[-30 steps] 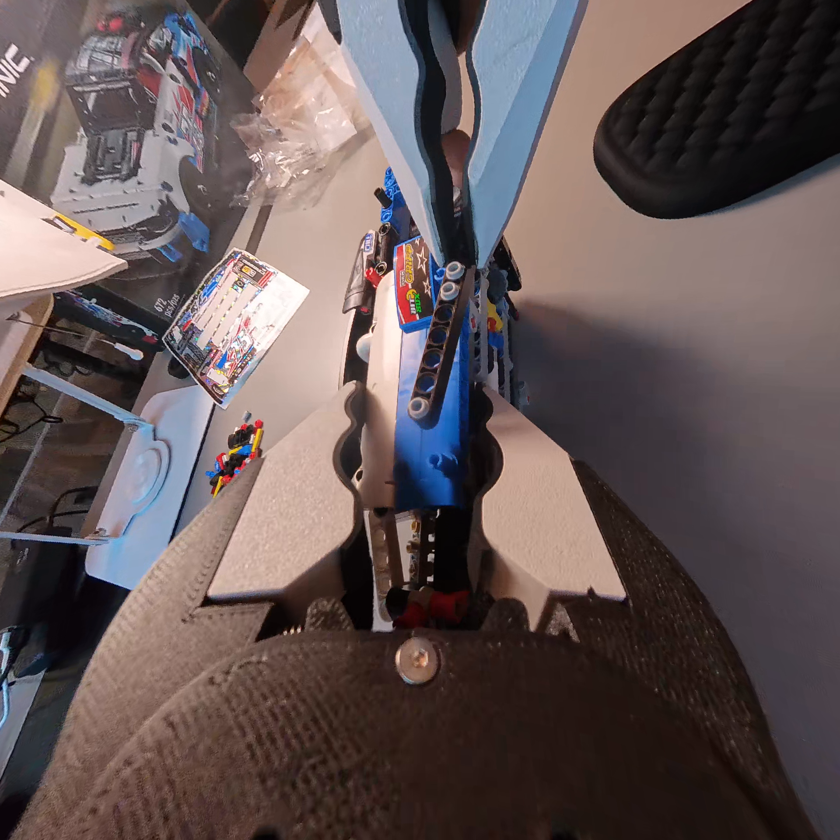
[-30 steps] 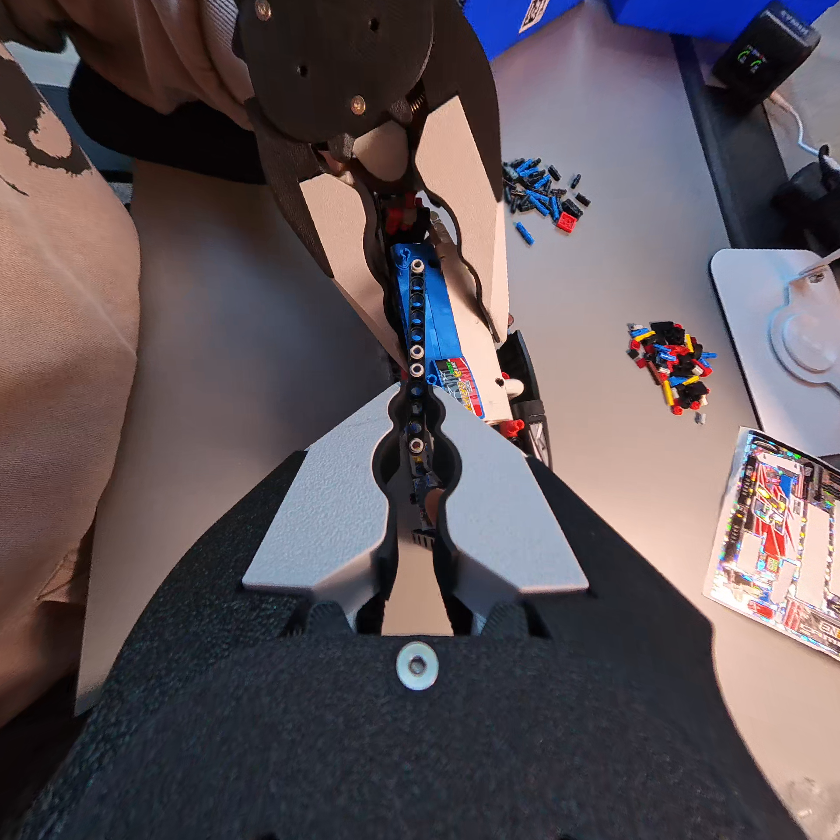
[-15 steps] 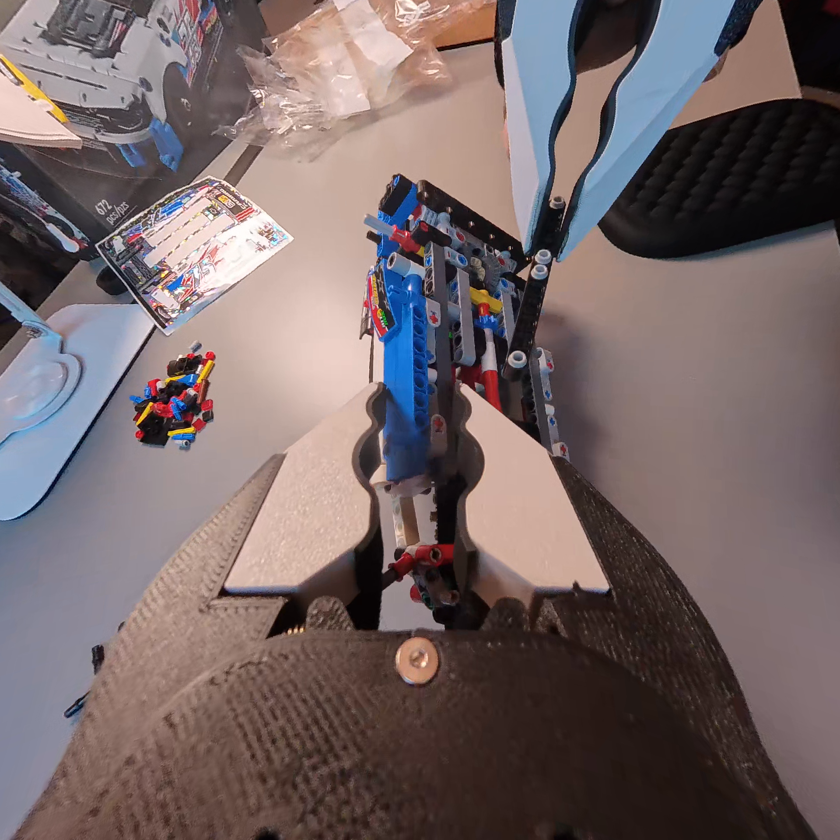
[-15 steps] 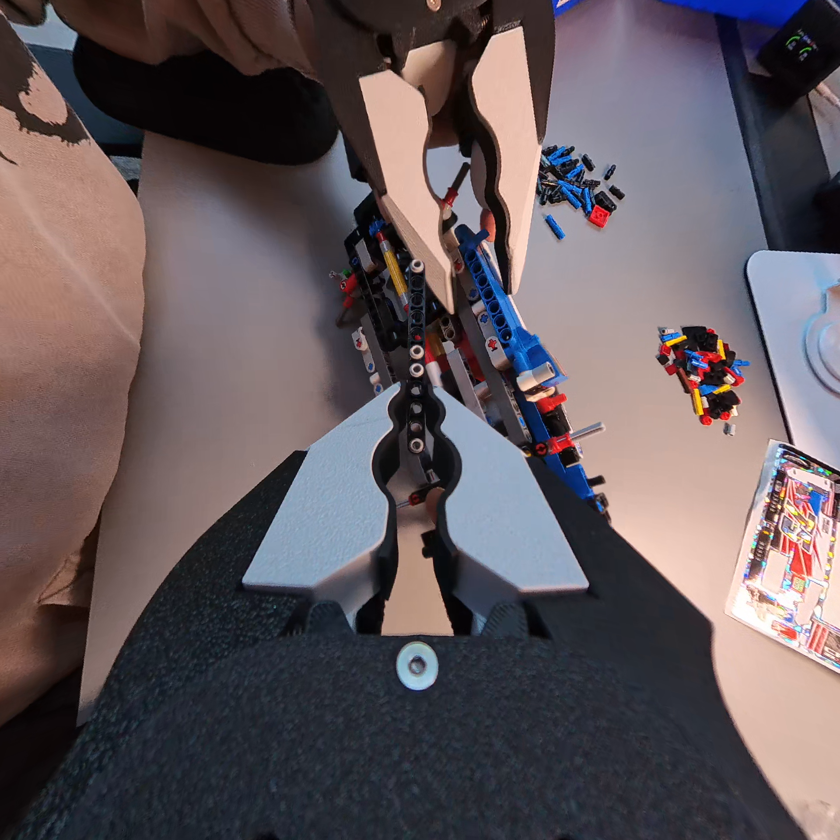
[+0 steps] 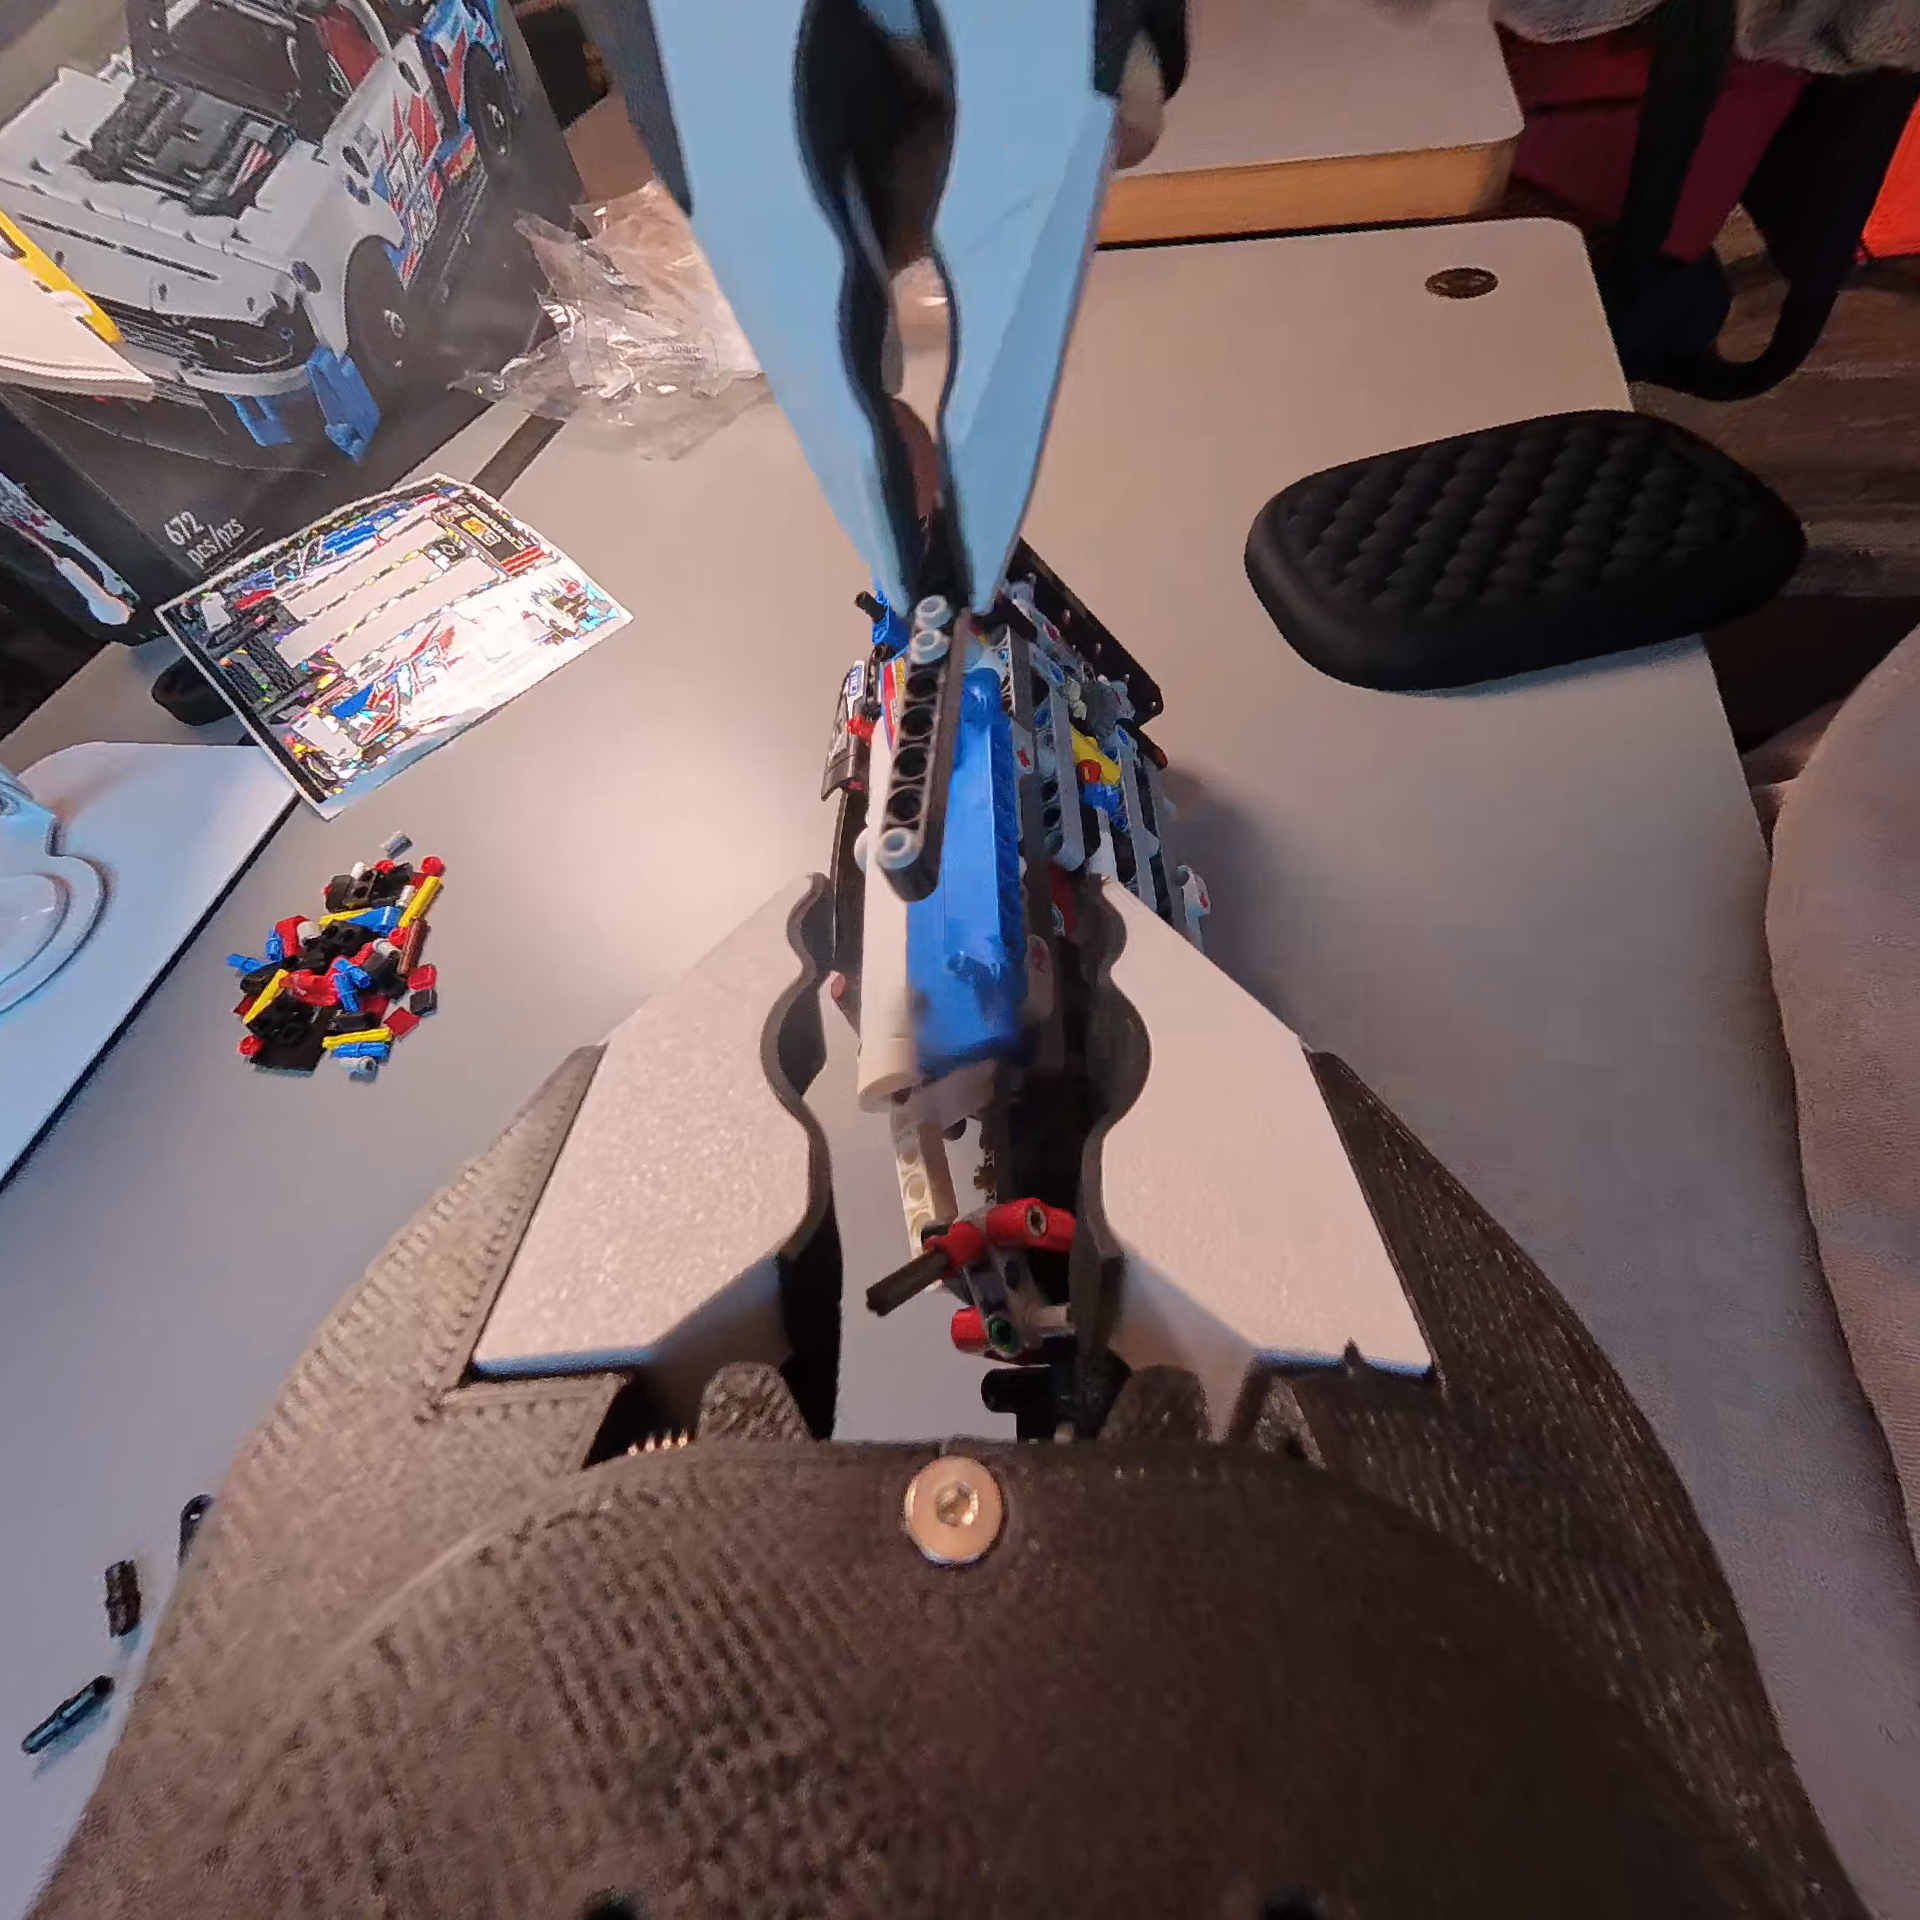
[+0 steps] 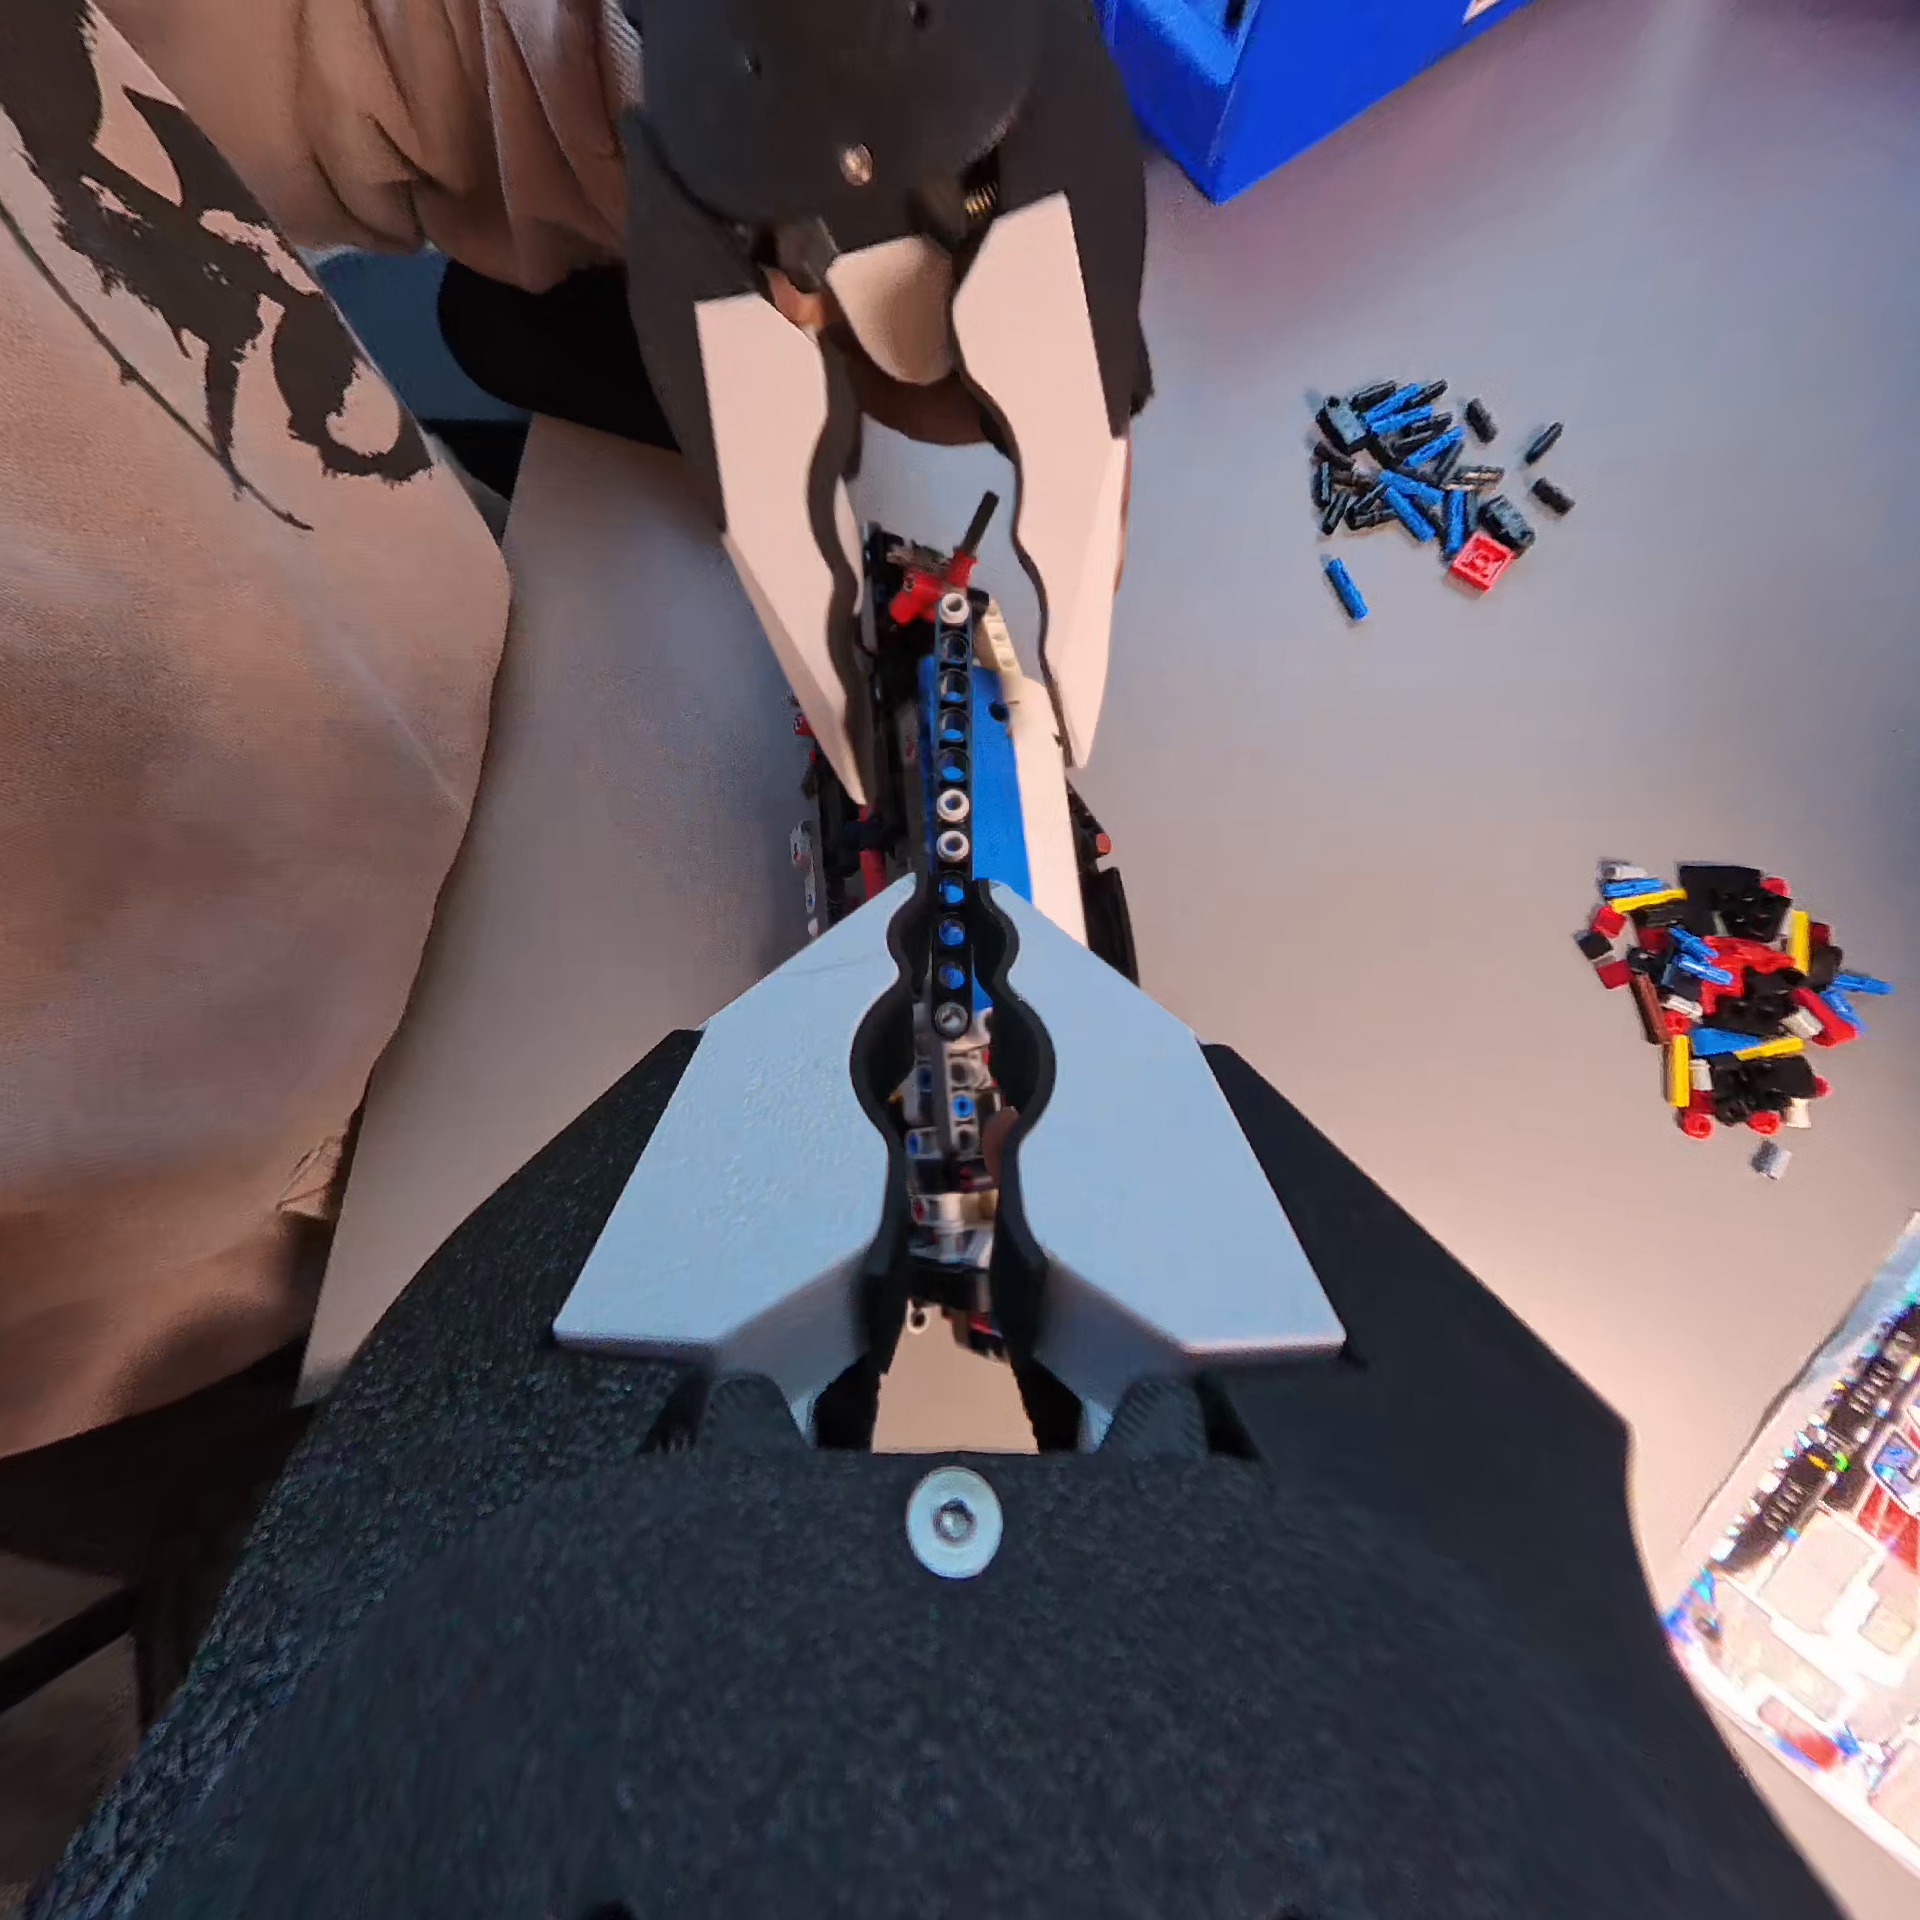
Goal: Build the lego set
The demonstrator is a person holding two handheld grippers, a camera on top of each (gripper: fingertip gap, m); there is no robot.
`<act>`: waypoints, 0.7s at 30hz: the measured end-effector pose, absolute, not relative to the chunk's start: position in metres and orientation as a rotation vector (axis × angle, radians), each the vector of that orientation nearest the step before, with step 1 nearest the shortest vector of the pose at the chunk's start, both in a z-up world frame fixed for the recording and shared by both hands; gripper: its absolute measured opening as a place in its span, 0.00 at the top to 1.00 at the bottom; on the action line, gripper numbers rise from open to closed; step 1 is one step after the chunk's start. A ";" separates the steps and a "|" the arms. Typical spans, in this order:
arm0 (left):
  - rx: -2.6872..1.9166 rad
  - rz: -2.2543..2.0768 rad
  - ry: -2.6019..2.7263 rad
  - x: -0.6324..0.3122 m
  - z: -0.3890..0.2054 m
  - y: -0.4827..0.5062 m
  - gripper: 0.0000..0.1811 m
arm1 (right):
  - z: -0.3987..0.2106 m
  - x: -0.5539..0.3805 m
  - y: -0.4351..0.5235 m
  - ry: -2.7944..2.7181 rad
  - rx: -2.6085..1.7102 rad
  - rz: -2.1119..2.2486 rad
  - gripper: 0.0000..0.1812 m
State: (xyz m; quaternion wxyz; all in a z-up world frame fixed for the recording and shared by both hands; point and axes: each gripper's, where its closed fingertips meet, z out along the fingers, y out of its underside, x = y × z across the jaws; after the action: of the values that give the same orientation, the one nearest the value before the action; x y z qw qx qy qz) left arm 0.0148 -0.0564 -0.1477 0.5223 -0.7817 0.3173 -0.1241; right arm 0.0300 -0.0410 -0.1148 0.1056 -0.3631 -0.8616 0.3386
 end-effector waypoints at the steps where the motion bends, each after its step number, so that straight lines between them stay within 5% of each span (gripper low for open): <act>1: -1.860 -0.297 0.756 0.014 -0.143 -0.058 0.74 | -0.116 0.027 -0.039 -2.579 -1.086 1.004 0.98; 21: -1.969 -0.686 0.678 0.000 -0.134 -0.079 0.97 | -0.137 0.026 -0.047 -2.813 -1.236 1.179 0.98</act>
State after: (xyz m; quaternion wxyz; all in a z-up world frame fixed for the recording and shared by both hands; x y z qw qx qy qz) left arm 0.0003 -0.0786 -0.1336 0.4571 -0.7988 0.2750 -0.2782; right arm 0.0259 -0.0467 -0.1374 -0.0748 -0.3745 -0.8524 0.3572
